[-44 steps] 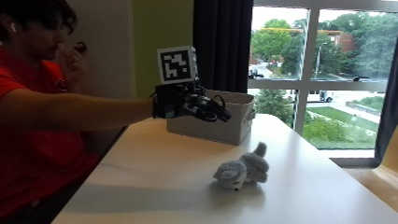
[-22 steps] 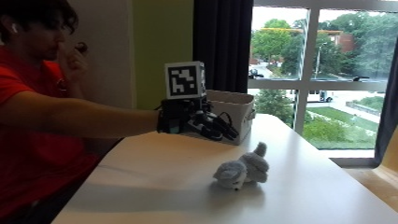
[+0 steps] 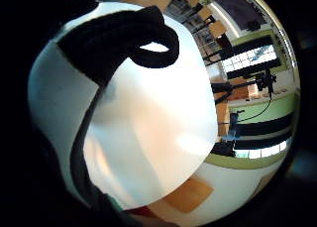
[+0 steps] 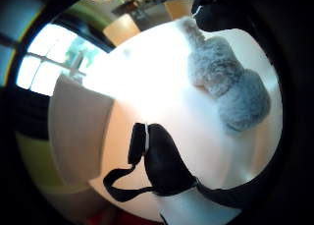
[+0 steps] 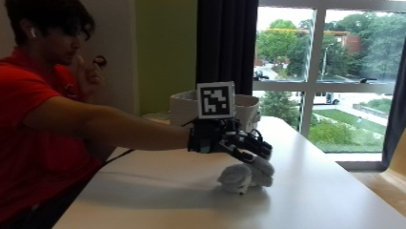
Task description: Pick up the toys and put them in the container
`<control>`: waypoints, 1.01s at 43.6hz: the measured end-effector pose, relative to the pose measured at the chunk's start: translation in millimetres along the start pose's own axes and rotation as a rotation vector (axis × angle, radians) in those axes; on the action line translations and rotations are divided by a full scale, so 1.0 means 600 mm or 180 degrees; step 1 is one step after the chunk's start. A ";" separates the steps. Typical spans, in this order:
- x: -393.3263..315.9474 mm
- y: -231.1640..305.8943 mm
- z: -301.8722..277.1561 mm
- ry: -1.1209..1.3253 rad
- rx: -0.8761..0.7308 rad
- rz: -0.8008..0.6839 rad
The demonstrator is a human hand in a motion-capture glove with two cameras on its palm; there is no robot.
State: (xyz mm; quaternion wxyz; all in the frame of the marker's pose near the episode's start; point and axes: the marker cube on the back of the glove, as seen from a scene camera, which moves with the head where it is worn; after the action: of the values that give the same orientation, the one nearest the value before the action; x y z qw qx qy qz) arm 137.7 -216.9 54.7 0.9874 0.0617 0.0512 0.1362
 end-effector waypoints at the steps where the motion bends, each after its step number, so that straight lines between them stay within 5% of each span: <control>1: 0.001 -0.006 0.001 0.0020 -0.0036 0.0027; 44: 0.022 -0.065 0.110 0.0236 -0.0414 0.0174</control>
State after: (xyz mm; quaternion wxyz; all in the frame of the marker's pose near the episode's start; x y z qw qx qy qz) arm 168.5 -257.5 113.5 0.9827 -0.0063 0.0771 0.1683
